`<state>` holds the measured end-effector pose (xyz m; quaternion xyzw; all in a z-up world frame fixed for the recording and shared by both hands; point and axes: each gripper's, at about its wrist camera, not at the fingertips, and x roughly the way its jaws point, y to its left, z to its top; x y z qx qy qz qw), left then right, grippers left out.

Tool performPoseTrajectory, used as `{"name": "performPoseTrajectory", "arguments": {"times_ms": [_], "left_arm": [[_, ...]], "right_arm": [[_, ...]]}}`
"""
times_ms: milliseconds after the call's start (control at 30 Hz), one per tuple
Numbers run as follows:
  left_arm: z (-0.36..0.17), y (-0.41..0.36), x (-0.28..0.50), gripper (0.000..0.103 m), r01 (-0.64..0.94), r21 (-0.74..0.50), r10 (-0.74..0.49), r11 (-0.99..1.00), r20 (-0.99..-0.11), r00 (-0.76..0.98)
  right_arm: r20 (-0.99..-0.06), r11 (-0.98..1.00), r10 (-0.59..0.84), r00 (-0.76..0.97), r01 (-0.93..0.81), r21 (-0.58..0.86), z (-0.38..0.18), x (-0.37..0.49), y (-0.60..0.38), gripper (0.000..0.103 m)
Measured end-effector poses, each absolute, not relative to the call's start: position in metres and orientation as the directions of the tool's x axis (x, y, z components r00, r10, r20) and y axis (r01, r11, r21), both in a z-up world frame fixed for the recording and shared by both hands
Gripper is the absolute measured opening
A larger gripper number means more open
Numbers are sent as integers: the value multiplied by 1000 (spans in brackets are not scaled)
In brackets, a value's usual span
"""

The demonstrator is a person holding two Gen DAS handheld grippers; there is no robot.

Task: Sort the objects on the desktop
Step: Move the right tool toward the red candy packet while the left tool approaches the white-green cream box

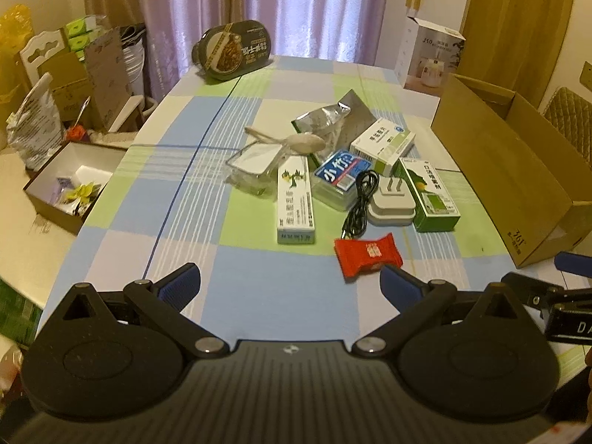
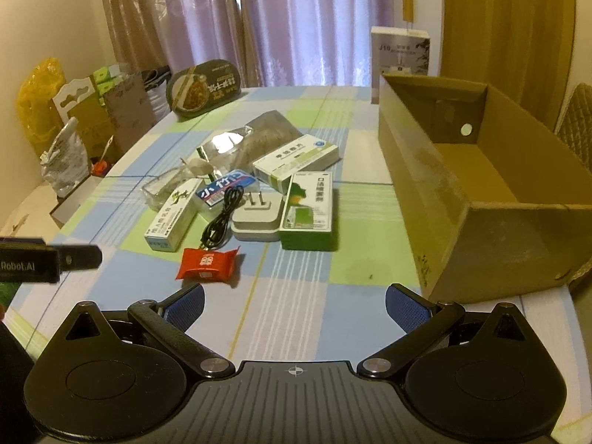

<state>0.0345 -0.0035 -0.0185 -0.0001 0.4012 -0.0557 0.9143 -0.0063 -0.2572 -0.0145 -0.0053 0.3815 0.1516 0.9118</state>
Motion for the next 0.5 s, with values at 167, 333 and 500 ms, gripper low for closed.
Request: {"name": "performPoseTrajectory", "arguments": {"times_ms": [167, 333, 500], "left_arm": [[-22, 0, 53, 102, 136, -43, -126, 990, -712, 691], [-27, 2, 76, 102, 149, -27, -123, 988, -720, 683], [-35, 11, 100, 102, 185, -24, -141, 982, -746, 650]], "right_arm": [[-703, 945, 299, 646, -302, 125, -25, 6, -250, 101], [-697, 934, 330, 636, -329, 141, -39, 15, -233, 101], [-691, 926, 352, 632, -345, 155, -56, 24, -210, 101]]}}
